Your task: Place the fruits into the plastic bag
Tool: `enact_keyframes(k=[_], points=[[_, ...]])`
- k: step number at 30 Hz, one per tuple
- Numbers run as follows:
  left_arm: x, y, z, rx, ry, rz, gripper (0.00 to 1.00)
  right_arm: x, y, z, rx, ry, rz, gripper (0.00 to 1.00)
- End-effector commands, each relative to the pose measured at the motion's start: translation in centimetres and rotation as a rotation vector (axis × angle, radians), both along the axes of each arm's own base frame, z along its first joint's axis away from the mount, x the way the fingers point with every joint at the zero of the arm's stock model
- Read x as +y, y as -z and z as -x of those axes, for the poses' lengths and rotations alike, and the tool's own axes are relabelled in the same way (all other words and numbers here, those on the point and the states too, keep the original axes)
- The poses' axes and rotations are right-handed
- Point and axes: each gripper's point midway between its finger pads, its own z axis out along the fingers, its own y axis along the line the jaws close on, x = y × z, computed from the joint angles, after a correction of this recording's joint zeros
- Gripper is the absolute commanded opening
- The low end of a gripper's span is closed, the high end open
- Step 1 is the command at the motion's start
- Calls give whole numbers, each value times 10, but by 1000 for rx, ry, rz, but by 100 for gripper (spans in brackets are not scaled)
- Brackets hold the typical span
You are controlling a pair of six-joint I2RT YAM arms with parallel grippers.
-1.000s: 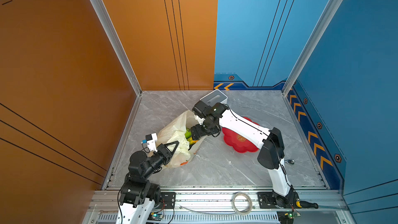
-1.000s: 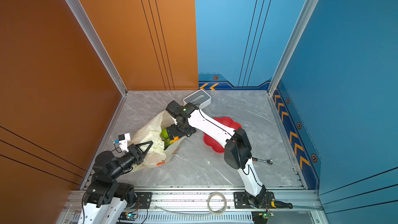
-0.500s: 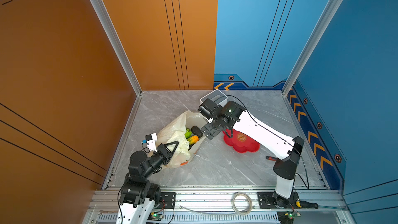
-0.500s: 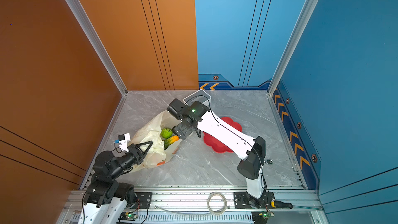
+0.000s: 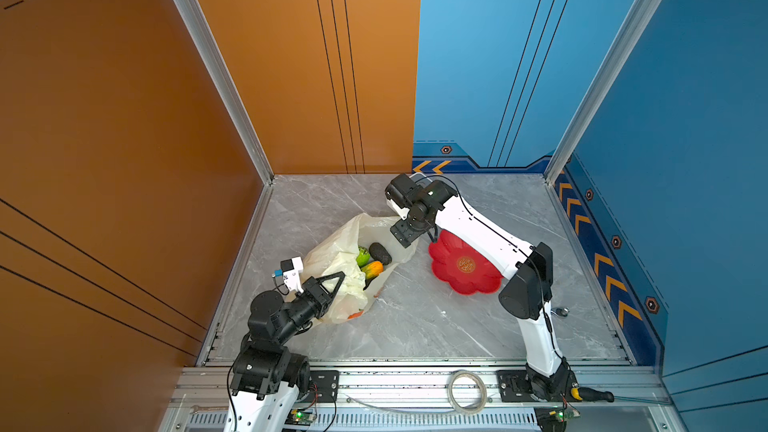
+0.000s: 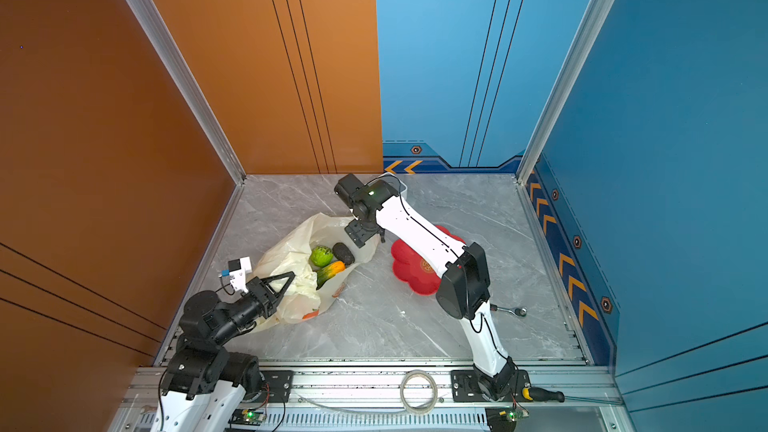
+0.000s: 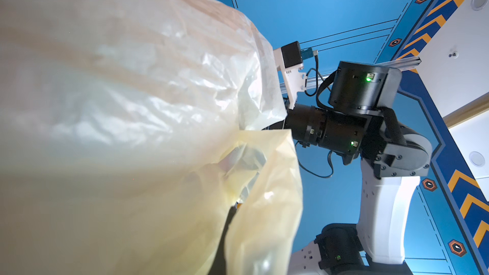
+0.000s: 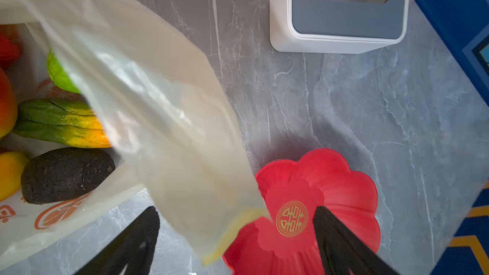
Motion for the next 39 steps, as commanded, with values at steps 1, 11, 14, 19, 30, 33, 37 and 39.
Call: enact_keyframes(k=[1, 11, 14, 19, 30, 33, 37, 39], points=[[0, 4, 0, 2, 9, -10, 0, 12, 0, -4, 47, -18, -94, 84], [1, 8, -1, 10, 3, -5, 0, 9, 10, 1, 102, -4, -141, 72], [1, 7, 0, 6, 3, -4, 0, 9, 12, 2, 115, 2, -167, 64], [1, 7, 2, 10, 1, -4, 0, 8, 15, 4, 130, 12, -183, 54], [1, 6, 1, 7, -1, -3, 0, 1, 1, 12, 104, 24, -220, 30], [1, 7, 1, 9, -1, -2, 0, 1, -2, 12, 98, 28, -232, 19], [2, 6, 2, 7, -1, -1, 0, 2, -7, 14, 94, 31, -246, 2], [2, 5, 2, 4, -1, -1, 0, 1, -11, 14, 87, 33, -252, 0]])
